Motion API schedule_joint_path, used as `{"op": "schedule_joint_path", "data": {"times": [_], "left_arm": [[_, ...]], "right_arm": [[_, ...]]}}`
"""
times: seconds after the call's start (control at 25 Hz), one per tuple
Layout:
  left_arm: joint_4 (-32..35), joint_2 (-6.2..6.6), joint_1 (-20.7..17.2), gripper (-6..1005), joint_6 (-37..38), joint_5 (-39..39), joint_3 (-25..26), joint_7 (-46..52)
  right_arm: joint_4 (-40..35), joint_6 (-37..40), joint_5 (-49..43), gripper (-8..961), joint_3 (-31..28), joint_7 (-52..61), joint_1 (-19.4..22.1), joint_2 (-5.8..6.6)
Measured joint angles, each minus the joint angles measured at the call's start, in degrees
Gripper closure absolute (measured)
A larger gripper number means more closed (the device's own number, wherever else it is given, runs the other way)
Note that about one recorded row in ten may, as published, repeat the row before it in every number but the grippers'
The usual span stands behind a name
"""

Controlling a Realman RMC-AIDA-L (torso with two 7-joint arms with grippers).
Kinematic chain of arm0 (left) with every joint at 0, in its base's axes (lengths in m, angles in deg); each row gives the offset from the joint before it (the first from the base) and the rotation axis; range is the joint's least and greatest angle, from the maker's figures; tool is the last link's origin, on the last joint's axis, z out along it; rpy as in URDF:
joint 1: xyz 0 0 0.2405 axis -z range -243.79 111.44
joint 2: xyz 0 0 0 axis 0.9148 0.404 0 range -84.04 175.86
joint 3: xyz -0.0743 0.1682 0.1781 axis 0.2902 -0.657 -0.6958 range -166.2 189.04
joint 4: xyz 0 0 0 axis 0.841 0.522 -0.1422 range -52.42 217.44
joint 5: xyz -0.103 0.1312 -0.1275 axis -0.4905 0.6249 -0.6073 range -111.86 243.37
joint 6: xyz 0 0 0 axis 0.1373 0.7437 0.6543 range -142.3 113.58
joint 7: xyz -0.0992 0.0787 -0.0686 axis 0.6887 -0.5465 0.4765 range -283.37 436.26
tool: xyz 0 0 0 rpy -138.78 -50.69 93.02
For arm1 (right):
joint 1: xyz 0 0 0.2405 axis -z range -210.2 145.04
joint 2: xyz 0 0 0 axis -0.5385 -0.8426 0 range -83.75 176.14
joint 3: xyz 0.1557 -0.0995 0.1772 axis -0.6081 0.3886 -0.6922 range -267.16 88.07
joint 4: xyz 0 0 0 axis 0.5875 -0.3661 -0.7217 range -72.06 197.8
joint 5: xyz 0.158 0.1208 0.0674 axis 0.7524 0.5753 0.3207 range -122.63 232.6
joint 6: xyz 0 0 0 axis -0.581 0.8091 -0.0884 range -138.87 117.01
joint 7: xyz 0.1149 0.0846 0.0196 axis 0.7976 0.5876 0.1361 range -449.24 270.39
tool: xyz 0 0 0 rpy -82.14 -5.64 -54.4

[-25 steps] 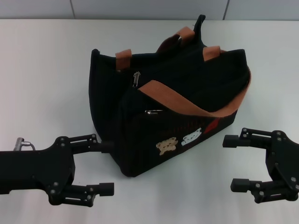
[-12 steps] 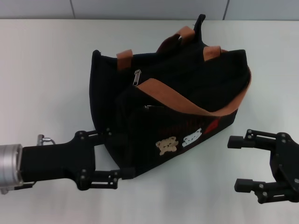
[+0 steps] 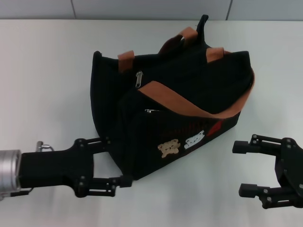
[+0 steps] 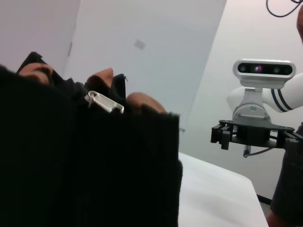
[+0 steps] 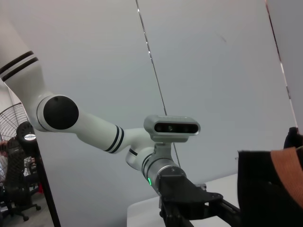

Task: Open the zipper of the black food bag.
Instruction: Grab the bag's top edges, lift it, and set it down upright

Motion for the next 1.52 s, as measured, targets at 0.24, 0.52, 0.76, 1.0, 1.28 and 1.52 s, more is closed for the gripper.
{"op": "schedule_joint_path", "data": {"times": [0.24,0.52,0.76,1.0,1.28,1.52], "left_arm": [[-0.21,-1.23,0.09,163,-1.25,-0.04,5.89,0.75],[-2.39,-2.38,2.28,208,-4.35,-0.19,5.48,0.39],[-6.62,-2.44,4.5,246,-10.83,-0.12,5.26,-0.18],[-7.48,-2.47,4.72,284,-12.74,-0.39,5.7,-1.11],[-7.57,-2.47,4.52,390,-14.67,-1.62,6.12,-3.52],[-7.43,-2.23,3.85,683,-14.27,-2.65,6.18,-5.41]], "right_arm": [[-0.01,-0.98,0.0,132,0.0,-0.53,-0.19,-0.27],[0.02,-1.05,-0.27,133,-0.06,-0.64,-0.19,-0.42],[0.02,-0.81,-0.31,131,-0.11,-0.75,0.02,-0.45],[0.02,-1.12,-0.35,132,-0.13,-0.74,-0.44,-0.51],[0.11,-1.74,-0.34,131,-0.42,-0.74,-0.83,-0.7],[0.11,-2.16,-0.12,132,-0.45,-0.74,-0.97,-0.88]]}}
